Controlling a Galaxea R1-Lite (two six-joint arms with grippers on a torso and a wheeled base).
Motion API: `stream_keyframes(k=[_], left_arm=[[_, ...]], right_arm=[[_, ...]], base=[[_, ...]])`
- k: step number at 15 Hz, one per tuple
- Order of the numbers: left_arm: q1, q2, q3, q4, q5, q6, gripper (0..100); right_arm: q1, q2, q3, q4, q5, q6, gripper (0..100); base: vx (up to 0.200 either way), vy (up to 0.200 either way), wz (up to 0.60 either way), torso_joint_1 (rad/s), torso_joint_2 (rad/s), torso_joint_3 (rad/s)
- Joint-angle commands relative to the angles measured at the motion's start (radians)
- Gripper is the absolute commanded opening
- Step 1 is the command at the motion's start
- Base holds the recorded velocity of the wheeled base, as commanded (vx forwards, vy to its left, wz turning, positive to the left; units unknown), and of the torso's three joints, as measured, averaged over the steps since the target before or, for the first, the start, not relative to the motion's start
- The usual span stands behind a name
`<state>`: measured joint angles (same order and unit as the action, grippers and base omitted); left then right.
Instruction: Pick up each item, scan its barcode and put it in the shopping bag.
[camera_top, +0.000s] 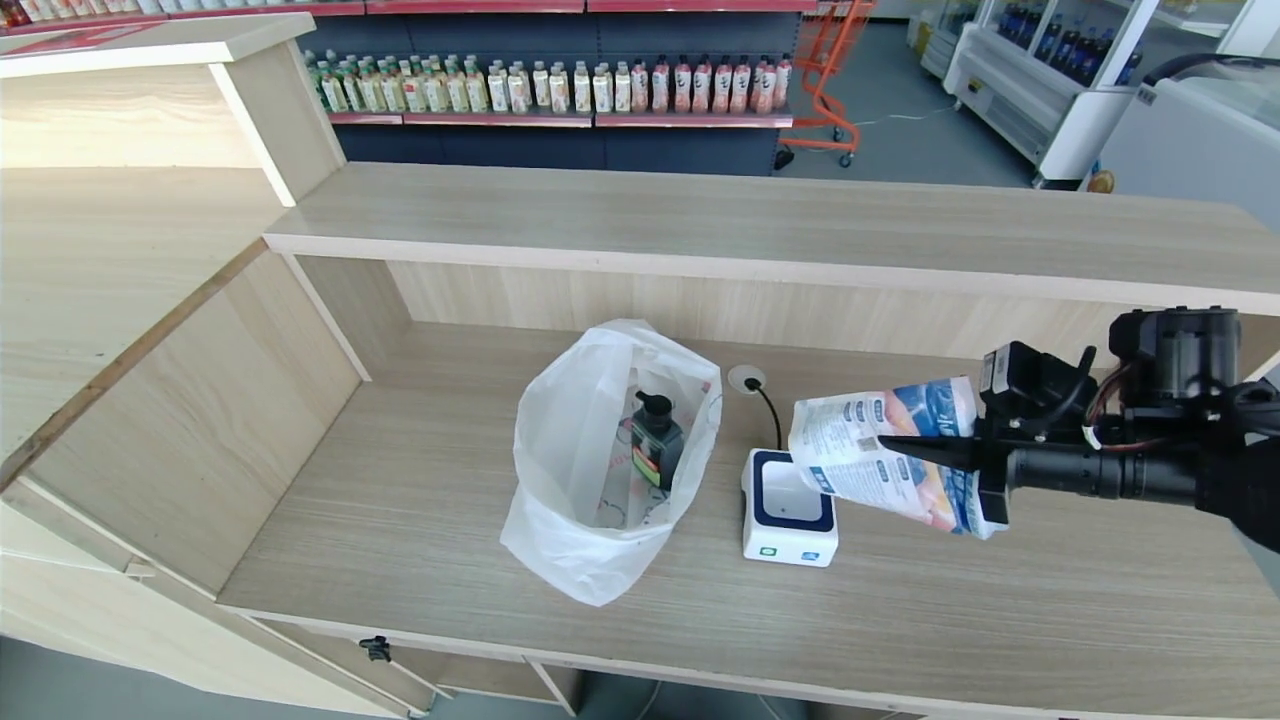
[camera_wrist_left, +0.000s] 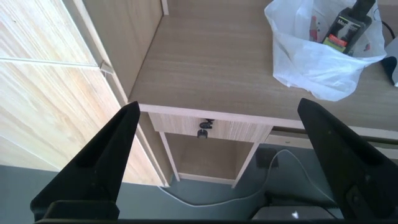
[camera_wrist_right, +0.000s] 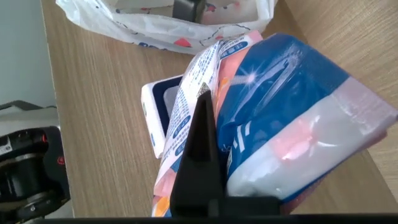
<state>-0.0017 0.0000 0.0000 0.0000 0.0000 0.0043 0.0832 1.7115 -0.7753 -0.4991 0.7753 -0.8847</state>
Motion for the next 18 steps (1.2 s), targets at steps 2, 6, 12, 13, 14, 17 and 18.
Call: stream_keyframes(k=[2, 6, 12, 13, 14, 17, 18], left_arm=[[0.000, 0.002, 0.000, 0.000, 0.000, 0.000, 100], [0.000, 0.000, 0.000, 0.000, 0.000, 0.000, 100], [0.000, 0.000, 0.000, 0.000, 0.000, 0.000, 100], [0.000, 0.002, 0.000, 0.000, 0.000, 0.000, 100], [0.000, 0.002, 0.000, 0.000, 0.000, -0.001, 100], [0.000, 0.002, 0.000, 0.000, 0.000, 0.000, 100], [0.000, 0.000, 0.000, 0.000, 0.000, 0.000, 100]], right_arm=[[0.033, 0.069, -0.007, -0.001, 0.004, -0.066, 0], [0.041, 0.125, -0.045, -0.001, 0.010, -0.201, 0], [0.069, 0.178, -0.085, -0.065, 0.004, -0.255, 0], [0.069, 0.178, -0.085, -0.064, 0.002, -0.255, 0], [0.069, 0.175, -0.085, -0.062, 0.002, -0.255, 0], [0.069, 0.175, -0.085, -0.061, 0.004, -0.255, 0], [0.069, 0.177, -0.087, -0.061, 0.002, -0.254, 0]], base=[[0.000, 0.000, 0.00, 0.000, 0.00, 0.000], [0.000, 0.000, 0.00, 0.000, 0.00, 0.000], [0.000, 0.000, 0.00, 0.000, 0.00, 0.000], [0.000, 0.000, 0.00, 0.000, 0.00, 0.000], [0.000, 0.000, 0.00, 0.000, 0.00, 0.000], [0.000, 0.000, 0.00, 0.000, 0.00, 0.000], [0.000, 0.000, 0.00, 0.000, 0.00, 0.000]])
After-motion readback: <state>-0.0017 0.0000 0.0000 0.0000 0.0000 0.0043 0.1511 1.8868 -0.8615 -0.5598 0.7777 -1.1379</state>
